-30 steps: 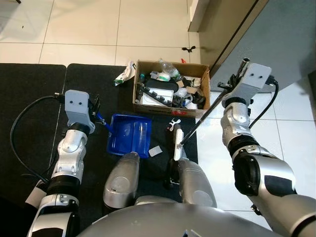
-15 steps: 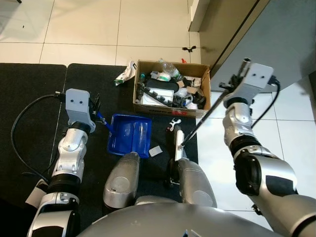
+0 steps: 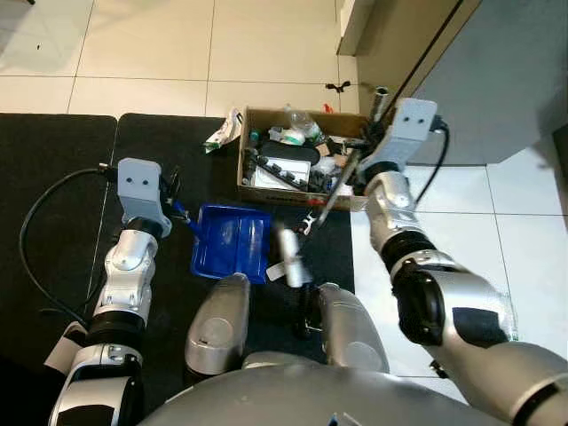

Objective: Sweep floor

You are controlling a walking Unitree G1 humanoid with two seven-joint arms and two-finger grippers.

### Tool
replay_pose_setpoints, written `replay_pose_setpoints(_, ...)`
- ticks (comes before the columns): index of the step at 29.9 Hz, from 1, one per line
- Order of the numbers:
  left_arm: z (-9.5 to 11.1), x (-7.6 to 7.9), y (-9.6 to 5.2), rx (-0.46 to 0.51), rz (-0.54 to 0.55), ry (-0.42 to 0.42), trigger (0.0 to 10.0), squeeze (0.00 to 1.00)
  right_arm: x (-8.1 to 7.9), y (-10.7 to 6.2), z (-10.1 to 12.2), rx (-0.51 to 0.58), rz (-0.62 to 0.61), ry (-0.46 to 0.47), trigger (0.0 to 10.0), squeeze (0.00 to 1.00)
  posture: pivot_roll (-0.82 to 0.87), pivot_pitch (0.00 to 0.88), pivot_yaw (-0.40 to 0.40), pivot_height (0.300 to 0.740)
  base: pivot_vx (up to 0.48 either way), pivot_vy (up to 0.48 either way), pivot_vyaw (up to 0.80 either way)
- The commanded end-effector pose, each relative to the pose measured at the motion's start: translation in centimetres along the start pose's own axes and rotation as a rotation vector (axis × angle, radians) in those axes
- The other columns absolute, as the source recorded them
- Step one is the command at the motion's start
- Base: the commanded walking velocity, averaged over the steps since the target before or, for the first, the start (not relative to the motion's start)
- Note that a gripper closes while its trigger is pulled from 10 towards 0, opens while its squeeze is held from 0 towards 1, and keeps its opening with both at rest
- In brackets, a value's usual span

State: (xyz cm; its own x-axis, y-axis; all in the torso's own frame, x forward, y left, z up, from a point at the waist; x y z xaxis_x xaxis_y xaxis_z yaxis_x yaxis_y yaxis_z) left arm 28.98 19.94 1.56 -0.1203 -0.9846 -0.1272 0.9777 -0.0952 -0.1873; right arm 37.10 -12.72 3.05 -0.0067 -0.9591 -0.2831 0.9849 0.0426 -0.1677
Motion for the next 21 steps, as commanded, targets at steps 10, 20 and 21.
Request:
replay_pose_setpoints(10,-2.9,1.1,-0.8,-0.118,-0.037,-0.002,10.0,0.00,-3.5,-0.3,-1.2,-0.048,0.192,0.218,10.0,0.00,0.31,0.092,-0.006,0.740,0.000,0.000,0.00)
replay_pose_setpoints(20,-2.8,1.2,-0.6,-0.117,-0.041,-0.004,10.0,0.00,-3.3,0.0,0.9,0.023,0.283,0.203,10.0,0.00,0.30,0.087,-0.008,0.740,0.000,0.000,0.00)
replay_pose_setpoints(21,-2.8,1.3,-0.6,-0.117,-0.041,-0.005,10.0,0.00,-3.1,0.1,1.4,0.039,0.290,0.190,10.0,0.00,0.30,0.086,-0.008,0.740,0.000,0.000,0.00)
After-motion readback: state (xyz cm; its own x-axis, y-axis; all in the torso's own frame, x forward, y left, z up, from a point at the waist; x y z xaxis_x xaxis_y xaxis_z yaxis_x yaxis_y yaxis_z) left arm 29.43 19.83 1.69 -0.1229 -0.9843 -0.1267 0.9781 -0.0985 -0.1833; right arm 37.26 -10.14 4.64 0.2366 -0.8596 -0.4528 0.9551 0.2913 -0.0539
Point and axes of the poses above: a point about 5 cm out from each wrist's last joint towards the gripper, its own y axis pointing out of the wrist towards the gripper, its own z axis along the axis of the wrist's last joint, x = y × z, the point moved 5 cm from there along y, pointing out of the wrist towards the gripper
